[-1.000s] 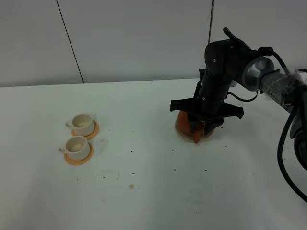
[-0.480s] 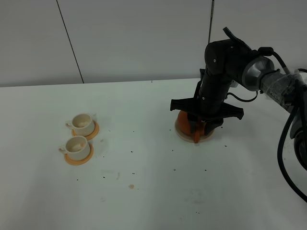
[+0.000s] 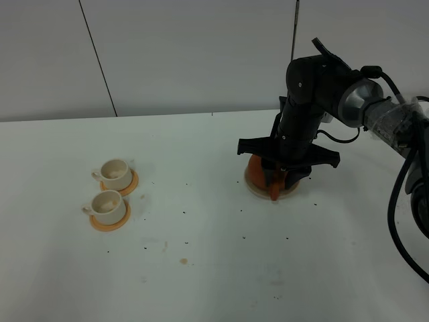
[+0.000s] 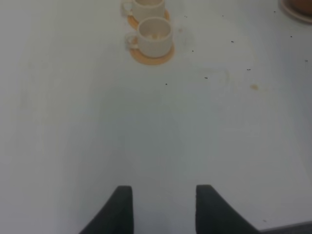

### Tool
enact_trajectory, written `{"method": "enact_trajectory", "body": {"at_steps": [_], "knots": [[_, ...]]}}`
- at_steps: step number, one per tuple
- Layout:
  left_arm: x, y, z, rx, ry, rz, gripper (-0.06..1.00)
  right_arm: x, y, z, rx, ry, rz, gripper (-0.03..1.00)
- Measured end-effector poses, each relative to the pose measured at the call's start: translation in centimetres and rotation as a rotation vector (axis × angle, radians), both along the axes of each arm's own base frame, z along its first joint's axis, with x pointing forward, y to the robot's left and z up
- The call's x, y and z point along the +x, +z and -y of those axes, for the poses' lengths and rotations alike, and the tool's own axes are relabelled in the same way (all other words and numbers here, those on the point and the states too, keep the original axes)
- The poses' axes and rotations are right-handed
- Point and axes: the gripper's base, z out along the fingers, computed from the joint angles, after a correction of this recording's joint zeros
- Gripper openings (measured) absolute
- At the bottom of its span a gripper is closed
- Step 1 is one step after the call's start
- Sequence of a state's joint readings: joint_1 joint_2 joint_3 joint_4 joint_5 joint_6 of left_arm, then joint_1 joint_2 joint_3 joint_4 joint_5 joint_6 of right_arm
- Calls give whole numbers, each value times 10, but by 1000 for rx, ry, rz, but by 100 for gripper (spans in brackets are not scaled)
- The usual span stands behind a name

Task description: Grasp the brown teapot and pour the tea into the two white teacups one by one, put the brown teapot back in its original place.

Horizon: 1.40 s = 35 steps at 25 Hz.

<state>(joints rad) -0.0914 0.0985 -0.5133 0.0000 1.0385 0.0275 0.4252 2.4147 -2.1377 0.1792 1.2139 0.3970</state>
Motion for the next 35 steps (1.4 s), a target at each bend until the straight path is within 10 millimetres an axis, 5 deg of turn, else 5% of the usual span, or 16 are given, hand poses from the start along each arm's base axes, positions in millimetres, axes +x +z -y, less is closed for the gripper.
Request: {"method": "enact_trajectory", "body": {"at_steps": [24, 35], "knots": [[0, 0, 0, 0, 0, 0, 37, 0, -10, -2, 7, 2, -25, 33], [0, 0, 0, 0, 0, 0, 37, 0, -10, -2, 5, 18, -22, 24]]}}
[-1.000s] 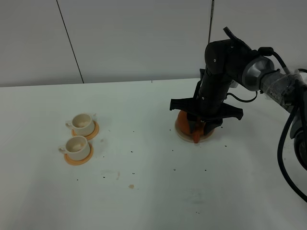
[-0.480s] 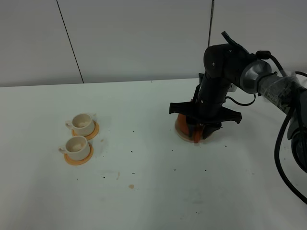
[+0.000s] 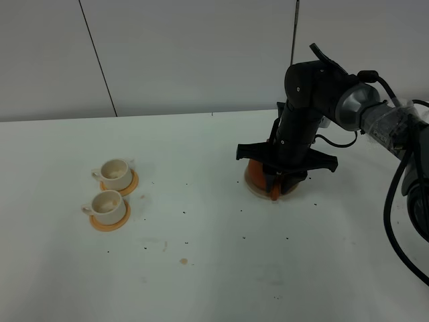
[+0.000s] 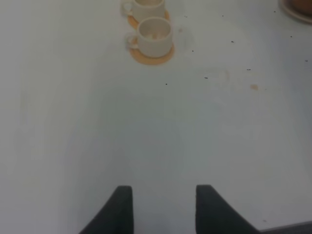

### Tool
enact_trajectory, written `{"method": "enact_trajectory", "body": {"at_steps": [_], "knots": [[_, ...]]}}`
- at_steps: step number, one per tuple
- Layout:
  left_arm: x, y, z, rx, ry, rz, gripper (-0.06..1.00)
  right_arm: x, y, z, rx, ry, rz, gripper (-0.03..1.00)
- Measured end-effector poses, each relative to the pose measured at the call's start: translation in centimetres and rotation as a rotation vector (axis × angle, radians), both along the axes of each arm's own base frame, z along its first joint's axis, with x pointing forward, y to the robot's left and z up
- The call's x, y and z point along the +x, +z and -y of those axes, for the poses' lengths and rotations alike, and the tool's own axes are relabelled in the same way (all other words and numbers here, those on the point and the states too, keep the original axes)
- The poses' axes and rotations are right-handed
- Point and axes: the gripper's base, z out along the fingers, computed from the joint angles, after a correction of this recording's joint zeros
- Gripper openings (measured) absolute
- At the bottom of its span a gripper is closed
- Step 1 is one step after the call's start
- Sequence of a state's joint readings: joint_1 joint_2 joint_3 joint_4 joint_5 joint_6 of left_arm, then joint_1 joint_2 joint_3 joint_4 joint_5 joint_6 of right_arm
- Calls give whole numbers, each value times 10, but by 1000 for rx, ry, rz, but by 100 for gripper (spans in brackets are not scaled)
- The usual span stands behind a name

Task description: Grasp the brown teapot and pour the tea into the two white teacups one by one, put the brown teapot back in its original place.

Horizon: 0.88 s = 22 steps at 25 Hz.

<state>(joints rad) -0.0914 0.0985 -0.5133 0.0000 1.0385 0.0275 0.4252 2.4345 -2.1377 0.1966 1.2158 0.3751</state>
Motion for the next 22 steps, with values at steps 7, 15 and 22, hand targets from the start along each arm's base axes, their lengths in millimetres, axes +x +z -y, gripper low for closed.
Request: {"method": "enact_trajectory", "body": {"at_steps": [7, 15, 22], "knots": [[0, 0, 0, 0, 0, 0, 37, 0, 0, 0, -1, 7, 2, 24], [0, 0, 0, 0, 0, 0, 37, 0, 0, 0, 0, 11, 4, 14], [0, 0, 0, 0, 0, 0, 37, 0, 0, 0, -2, 36, 9, 9]]}}
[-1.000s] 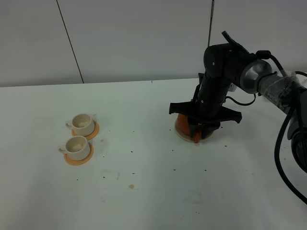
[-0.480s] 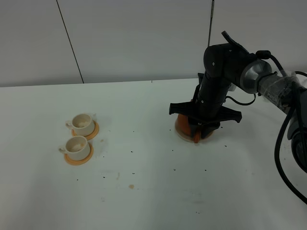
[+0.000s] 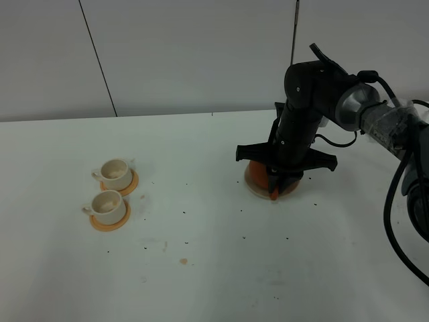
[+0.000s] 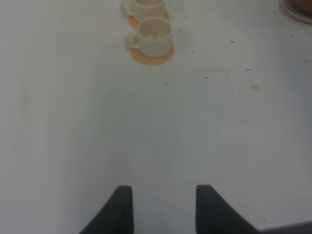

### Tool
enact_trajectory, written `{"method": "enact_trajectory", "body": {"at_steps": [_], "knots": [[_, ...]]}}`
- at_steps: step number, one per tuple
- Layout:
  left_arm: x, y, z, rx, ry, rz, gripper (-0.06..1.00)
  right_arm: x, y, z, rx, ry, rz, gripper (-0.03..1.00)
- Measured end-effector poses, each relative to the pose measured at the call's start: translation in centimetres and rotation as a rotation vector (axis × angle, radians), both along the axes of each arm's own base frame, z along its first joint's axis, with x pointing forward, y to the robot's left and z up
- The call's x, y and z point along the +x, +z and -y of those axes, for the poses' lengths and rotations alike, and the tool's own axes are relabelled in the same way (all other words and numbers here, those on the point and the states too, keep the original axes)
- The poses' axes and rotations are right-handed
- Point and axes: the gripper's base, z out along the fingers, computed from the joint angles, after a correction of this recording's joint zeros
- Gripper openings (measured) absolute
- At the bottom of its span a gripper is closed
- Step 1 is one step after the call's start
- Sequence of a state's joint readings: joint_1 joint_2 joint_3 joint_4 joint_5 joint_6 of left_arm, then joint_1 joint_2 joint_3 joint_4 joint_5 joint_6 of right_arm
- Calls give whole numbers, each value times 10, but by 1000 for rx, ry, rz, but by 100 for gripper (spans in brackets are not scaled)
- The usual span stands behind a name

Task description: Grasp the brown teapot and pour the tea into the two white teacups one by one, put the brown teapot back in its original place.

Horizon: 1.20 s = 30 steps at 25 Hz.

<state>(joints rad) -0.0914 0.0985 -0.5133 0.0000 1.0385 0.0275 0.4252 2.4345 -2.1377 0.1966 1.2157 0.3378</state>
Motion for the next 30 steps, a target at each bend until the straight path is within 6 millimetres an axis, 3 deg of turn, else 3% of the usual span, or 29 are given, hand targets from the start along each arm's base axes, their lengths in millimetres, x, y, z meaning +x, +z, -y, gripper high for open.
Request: {"method": "enact_trajectory", "body": {"at_steps": [22, 30], "knots": [[0, 0, 0, 0, 0, 0, 37, -1, 1, -1, 0, 116, 23, 9], [0, 0, 0, 0, 0, 0, 37, -1, 13, -1, 14, 133, 50, 9]]}}
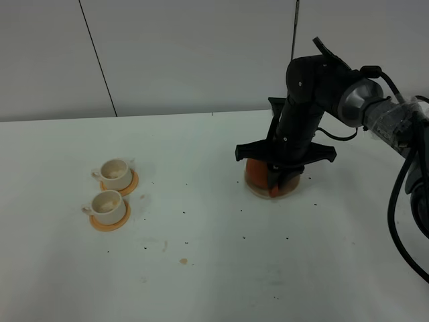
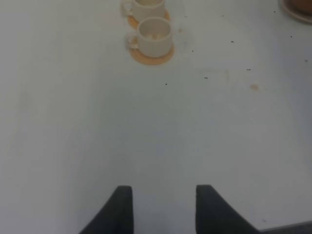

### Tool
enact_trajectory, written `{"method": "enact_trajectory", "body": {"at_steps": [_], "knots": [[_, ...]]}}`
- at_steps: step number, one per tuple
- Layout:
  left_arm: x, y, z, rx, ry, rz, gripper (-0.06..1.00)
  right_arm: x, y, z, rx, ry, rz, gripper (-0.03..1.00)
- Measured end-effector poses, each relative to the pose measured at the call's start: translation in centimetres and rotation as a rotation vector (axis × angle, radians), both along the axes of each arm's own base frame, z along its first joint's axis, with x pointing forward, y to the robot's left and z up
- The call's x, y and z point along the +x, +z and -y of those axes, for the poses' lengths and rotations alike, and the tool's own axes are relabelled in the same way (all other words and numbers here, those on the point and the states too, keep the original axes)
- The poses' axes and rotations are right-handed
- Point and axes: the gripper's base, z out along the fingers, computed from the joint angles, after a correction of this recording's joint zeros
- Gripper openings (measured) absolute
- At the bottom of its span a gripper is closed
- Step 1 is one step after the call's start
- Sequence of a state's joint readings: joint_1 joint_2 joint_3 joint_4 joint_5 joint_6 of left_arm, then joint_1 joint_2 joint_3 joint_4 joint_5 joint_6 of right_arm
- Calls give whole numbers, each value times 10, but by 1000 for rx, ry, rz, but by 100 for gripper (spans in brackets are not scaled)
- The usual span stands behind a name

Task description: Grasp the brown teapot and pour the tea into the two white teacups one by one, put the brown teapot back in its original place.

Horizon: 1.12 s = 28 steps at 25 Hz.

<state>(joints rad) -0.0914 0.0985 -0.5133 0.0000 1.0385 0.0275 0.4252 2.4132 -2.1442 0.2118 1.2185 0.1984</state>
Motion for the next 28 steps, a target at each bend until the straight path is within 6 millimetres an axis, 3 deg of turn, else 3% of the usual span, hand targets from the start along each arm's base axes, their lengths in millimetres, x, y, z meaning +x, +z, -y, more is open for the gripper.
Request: {"method": "enact_trajectory", "body": {"at_steps": [28], "knots": [[0, 0, 0, 0, 0, 0, 37, -1, 6, 0, 9, 10, 9, 9]]}}
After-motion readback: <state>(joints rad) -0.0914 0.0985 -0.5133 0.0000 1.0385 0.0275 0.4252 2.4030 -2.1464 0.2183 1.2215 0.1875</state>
